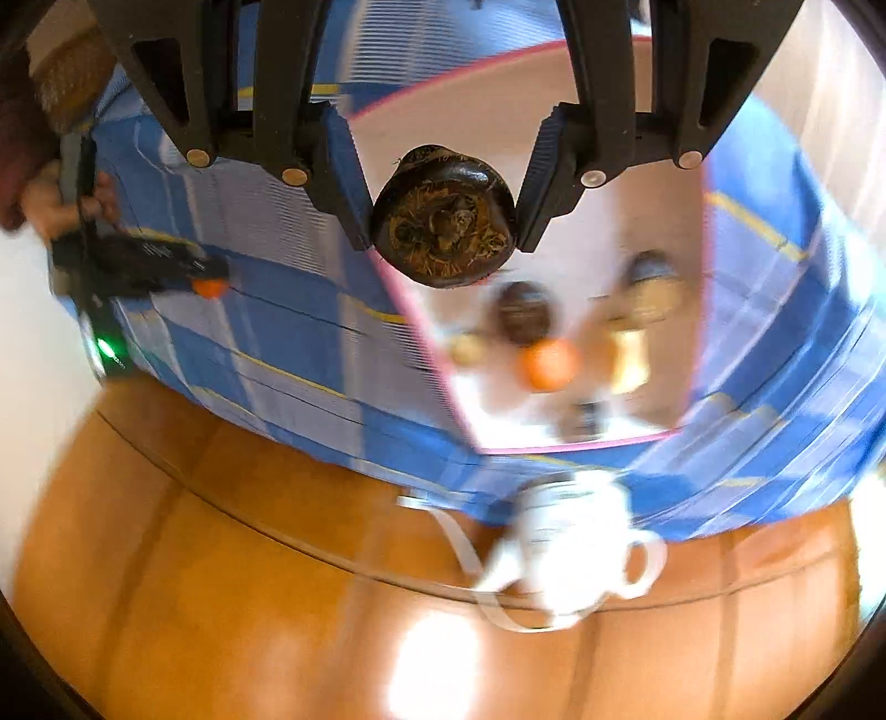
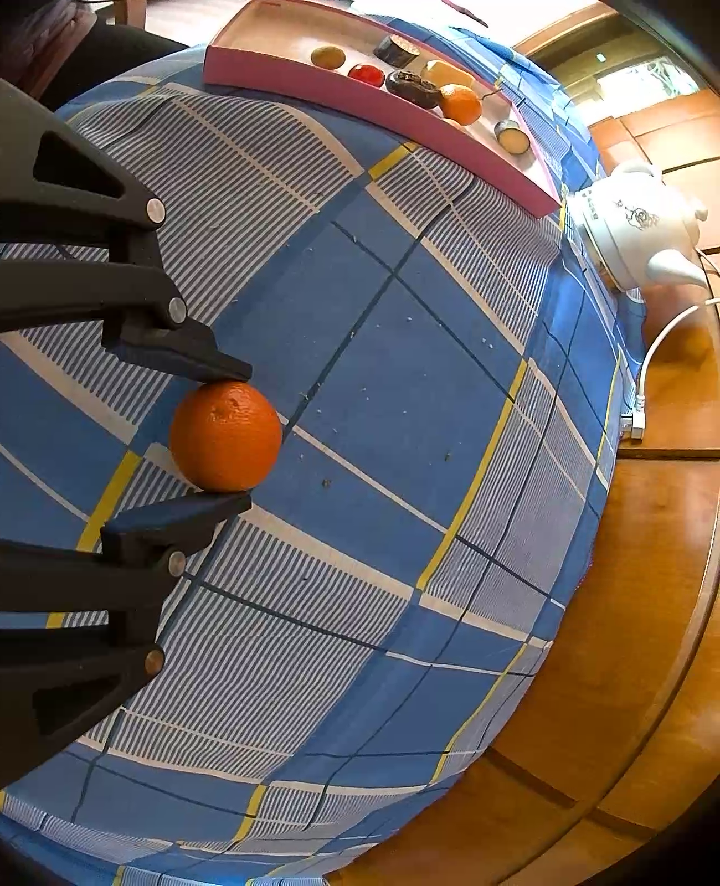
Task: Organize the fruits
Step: 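Carry the dark brown fruit into the tray and open the left tool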
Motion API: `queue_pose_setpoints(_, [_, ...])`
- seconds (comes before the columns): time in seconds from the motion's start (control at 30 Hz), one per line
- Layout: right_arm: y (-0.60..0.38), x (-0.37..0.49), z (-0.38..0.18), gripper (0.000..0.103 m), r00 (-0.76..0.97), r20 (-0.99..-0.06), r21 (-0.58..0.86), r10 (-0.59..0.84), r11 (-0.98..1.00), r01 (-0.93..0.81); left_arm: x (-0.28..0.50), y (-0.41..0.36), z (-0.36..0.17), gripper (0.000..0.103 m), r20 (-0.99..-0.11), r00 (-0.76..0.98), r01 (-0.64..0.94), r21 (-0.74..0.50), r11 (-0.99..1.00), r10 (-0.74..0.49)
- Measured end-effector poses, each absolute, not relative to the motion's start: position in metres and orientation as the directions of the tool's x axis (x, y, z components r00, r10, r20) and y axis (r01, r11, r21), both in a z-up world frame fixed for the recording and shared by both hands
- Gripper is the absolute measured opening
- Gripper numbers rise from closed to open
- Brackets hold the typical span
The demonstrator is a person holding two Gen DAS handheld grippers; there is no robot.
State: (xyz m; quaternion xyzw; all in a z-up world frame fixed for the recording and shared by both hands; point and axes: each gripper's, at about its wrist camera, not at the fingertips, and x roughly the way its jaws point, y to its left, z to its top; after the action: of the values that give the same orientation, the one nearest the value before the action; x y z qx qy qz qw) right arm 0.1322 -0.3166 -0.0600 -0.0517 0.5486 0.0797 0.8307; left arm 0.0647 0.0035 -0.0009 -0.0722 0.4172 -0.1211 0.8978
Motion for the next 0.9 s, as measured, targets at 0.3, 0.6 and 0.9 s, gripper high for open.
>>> queue_pose_setpoints(0.3, [-0.315, 0.132, -0.060, 0.039, 0.387, -0.920, -0.011, 0.067, 0.981, -0.195, 0.066, 0.072, -0.022, 0.052, -0.769, 0.614, -0.043, -0.259, 0.965, -0.180])
queue_pose_setpoints(0.6, [-0.315, 0.132, -0.060, 0.039, 0.385, -0.920, -0.004, 0.068, 0.983, -0.183, 0.100, 0.042, -0.025, 0.052, -0.761, 0.614, 0.051, -0.225, 0.973, -0.208])
queue_pose_setpoints(0.9, [-0.315, 0.132, -0.060, 0.040, 0.386, -0.920, -0.005, 0.067, 0.983, -0.182, 0.122, 0.032, -0.047, 0.053, -0.782, 0.605, 0.070, -0.137, 0.988, -0.151])
